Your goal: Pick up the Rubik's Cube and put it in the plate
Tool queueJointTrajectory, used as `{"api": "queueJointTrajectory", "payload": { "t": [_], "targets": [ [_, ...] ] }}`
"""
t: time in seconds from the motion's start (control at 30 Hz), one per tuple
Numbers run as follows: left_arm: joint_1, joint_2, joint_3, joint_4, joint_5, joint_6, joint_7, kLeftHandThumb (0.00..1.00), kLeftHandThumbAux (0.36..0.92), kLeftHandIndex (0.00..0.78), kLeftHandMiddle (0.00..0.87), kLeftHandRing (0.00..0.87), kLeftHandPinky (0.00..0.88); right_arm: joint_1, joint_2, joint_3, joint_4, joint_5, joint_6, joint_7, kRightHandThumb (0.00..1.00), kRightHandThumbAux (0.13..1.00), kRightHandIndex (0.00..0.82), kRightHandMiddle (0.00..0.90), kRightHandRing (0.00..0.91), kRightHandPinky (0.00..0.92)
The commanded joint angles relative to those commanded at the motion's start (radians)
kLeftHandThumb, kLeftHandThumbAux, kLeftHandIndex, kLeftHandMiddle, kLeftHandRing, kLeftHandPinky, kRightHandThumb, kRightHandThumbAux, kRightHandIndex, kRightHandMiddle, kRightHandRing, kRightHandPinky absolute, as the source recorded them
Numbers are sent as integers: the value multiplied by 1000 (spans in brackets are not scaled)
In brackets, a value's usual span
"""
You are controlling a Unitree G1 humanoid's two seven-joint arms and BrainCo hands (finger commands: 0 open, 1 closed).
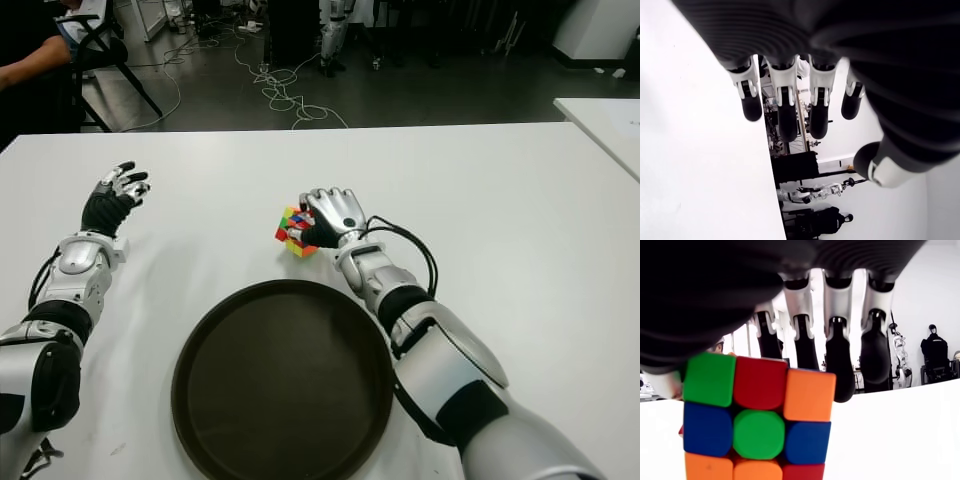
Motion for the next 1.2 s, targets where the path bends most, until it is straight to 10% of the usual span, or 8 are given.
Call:
{"api": "queueJointTrajectory", "payload": {
  "t": [1.2],
  "targets": [
    [0, 2, 0, 1, 0, 3, -1, 192, 606, 104, 190, 163, 121, -5, -4, -22, -21, 7, -18, -26, 678, 740, 422, 632, 655, 670]
  ]
}}
